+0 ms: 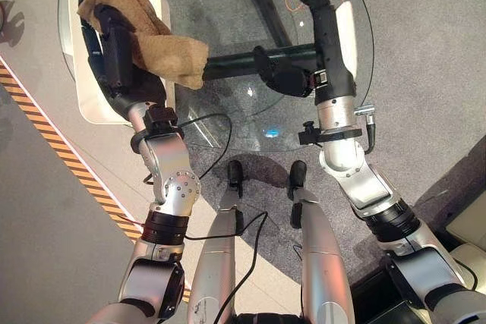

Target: Wipe the table with a cloth and put it in the basket.

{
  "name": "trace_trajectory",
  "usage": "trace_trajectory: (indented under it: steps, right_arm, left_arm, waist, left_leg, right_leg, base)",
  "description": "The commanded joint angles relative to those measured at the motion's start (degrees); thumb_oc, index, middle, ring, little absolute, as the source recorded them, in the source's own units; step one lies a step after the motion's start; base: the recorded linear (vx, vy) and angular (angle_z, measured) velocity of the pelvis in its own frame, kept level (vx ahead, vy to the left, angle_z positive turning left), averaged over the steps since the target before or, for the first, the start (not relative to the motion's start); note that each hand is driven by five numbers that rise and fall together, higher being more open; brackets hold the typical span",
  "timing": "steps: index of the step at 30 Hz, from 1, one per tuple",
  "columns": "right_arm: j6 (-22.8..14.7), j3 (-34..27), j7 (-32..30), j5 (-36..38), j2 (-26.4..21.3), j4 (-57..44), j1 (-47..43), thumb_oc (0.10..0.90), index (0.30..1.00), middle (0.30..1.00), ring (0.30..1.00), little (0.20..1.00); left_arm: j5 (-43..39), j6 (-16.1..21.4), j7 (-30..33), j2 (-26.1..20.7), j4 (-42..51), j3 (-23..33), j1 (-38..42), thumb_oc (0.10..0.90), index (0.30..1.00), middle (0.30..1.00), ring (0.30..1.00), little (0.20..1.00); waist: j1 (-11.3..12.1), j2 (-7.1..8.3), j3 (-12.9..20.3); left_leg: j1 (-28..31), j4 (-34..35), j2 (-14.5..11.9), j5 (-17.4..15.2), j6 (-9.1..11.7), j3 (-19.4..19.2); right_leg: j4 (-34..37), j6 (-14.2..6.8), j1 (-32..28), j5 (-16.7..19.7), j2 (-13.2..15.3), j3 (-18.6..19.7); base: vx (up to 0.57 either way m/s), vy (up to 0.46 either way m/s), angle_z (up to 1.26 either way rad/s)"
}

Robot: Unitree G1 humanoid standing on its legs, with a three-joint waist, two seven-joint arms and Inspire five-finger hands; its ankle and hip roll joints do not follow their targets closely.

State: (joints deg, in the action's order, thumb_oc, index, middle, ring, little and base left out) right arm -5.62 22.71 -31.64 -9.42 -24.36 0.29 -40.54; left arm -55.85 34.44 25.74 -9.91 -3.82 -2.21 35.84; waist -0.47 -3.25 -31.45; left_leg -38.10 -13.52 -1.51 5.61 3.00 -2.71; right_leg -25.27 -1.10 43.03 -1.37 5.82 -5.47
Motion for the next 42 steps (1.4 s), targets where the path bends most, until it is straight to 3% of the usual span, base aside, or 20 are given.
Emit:
trace_trajectory:
  steps: [1, 14, 22, 34, 42]
  right_arm:
    - [-6.88, -4.85, -7.17, -4.34, 1.35, -4.49, -2.38, 0.8, 0.9, 0.9, 0.9, 0.9]
    - [-6.03, -11.98, -21.01, 0.25, -3.8, 11.9, 0.93, 0.8, 0.9, 0.9, 0.9, 0.9]
    - [-11.3, -14.29, -23.32, 11.37, -6.98, 26.64, 2.15, 0.8, 0.9, 0.9, 0.9, 0.9]
    - [-14.57, -10.22, -22.47, 20.7, -9.56, 47.74, -0.37, 0.8, 0.9, 0.9, 0.9, 0.9]
    - [-14.8, -8.99, -18.51, 23.35, -9.92, 57.86, -2.6, 0.8, 0.9, 0.9, 0.9, 0.9]
  left_arm:
    - [7.82, 9.36, -1.23, -5.06, 4.91, 5.18, 4.48, 0.1, 0.3, 0.3, 0.3, 0.2]
    - [13.7, 12.38, 4.26, -9.97, -3.86, 9.25, 4.38, 0.1, 0.3, 0.3, 0.3, 0.2]
    - [16.5, 13.13, 10.16, -16.89, -14.53, 10.06, 7.43, 0.1, 0.3, 0.3, 0.3, 0.2]
    - [18.24, 8.25, 20.12, -28.04, -28.62, 4.66, 17.94, 0.1, 0.3, 0.3, 0.3, 0.2]
    - [20.09, 3.47, 21.58, -32.3, -37.55, -0.37, 23.59, 0.1, 0.3, 0.3, 0.3, 0.2]
  waist:
    - [-0.42, 0.14, 1.66]
    - [-1.09, -0.49, 1.66]
    - [-1.65, -0.86, 1.66]
    - [-2.35, -0.87, 1.66]
    - [-2.51, -1.01, 1.66]
  left_leg:
    - [1.81, -0.25, 3.9, -4.31, -0.57, -1.71]
    - [1.53, -0.72, 3.48, -4.92, -0.45, -1.86]
    - [1.44, -1.13, 2.89, -5.32, -0.2, -2.21]
    - [-0.81, -2.12, 1.86, -5.62, -0.02, -2.76]
    - [-1.55, -2.37, 1.53, -5.63, 0.14, -3.01]
  right_leg:
    - [1.88, -0.53, -3.32, -4.32, -3.16, -2.27]
    - [1.03, -0.55, -2.61, -4.89, -3.1, -1.78]
    - [0.56, -0.38, -2.32, -5.31, -3.34, -1.44]
    - [0.57, 0.16, -0.32, -5.5, -3.84, -1.03]
    - [0.66, 0.17, 0.28, -5.52, -3.99, -1.04]
  base:
    - [0.03, 0.027, -0.01]
    - [0.0, 0.016, -0.01]
    - [0.0, 0.023, -0.04]
    - [0.0, 0.0, -0.01]
    - [-0.01, -0.005, -0.01]
